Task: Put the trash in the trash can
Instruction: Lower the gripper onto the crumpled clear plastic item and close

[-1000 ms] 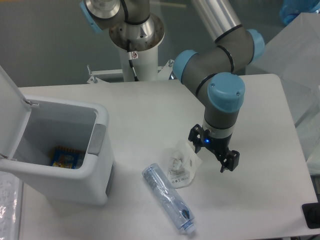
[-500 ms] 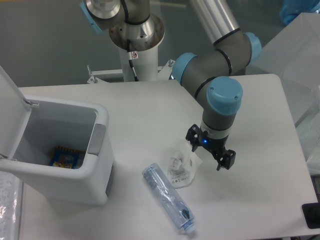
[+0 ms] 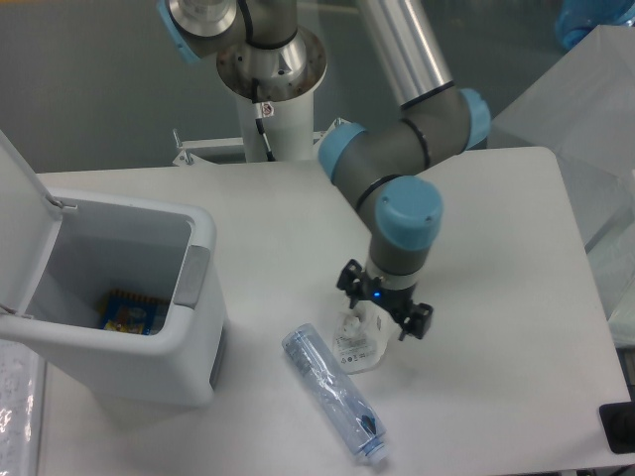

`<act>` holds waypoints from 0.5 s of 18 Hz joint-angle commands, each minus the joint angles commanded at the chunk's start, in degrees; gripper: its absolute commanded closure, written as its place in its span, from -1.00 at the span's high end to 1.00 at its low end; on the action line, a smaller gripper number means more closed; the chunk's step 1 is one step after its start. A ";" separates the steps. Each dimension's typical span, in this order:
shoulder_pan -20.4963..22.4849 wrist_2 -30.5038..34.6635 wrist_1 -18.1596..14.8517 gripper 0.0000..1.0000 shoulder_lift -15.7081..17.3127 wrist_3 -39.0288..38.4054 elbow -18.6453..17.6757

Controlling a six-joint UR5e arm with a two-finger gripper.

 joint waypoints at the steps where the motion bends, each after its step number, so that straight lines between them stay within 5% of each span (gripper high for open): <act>1: 0.00 0.09 0.00 1.00 -0.35 -0.09 0.00; 5: -0.88 0.70 3.59 1.00 -2.46 -1.76 0.00; 6: -0.88 2.01 4.30 0.87 -3.16 -1.76 0.17; 9: -2.29 8.15 4.92 -0.25 -4.57 -1.94 1.05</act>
